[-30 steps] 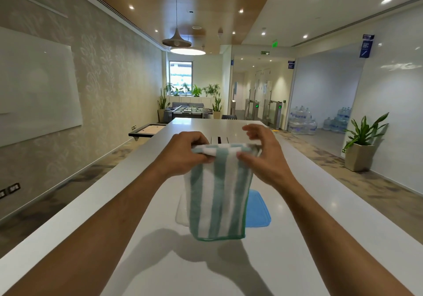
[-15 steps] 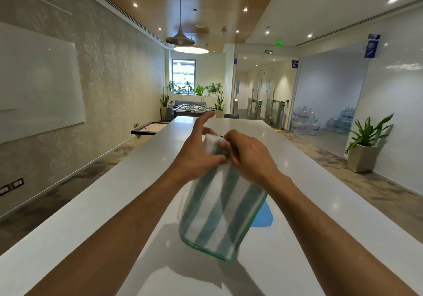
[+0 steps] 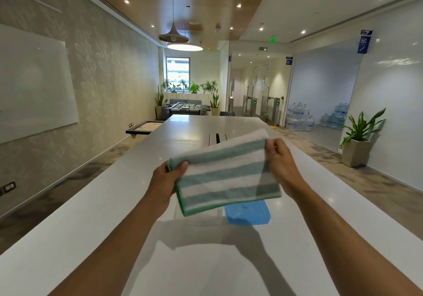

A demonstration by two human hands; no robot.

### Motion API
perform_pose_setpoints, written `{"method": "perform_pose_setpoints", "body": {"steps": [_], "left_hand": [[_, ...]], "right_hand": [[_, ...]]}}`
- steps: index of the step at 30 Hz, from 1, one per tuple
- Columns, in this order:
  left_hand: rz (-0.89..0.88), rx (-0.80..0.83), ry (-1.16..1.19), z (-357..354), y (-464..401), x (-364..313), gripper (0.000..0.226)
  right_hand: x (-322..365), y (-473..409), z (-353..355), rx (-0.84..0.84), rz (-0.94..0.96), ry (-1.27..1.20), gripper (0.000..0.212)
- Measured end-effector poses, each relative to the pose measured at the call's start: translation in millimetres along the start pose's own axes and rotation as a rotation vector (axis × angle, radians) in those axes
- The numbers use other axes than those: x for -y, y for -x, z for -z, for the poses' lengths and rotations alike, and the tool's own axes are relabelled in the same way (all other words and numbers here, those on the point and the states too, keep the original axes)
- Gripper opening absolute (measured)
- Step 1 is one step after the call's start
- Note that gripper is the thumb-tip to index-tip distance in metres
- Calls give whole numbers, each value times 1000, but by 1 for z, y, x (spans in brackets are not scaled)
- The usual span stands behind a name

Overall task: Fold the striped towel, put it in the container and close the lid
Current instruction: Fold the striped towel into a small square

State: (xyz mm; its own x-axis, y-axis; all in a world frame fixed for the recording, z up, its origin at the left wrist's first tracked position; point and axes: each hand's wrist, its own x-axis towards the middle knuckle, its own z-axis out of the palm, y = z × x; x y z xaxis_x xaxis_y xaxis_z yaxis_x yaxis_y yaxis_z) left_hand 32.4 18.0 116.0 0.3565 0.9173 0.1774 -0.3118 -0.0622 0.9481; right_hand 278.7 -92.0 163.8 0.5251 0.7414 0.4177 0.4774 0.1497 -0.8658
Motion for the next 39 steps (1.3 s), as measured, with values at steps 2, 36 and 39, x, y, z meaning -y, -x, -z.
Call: {"method": "perform_pose_setpoints", "body": {"steps": [2,36,39], "left_hand": [[-20,-88,98,-10,0,1,22],[-345,-224,-1166,-93,26,-28,28],[-427,-268,-1045,-94,24,-21,32]], "right_hand": [[-7,6,-6,18,-57,-82,33],[12,35,-80,12,16,42,32],[13,41,-83,19,29,-26,33]]}}
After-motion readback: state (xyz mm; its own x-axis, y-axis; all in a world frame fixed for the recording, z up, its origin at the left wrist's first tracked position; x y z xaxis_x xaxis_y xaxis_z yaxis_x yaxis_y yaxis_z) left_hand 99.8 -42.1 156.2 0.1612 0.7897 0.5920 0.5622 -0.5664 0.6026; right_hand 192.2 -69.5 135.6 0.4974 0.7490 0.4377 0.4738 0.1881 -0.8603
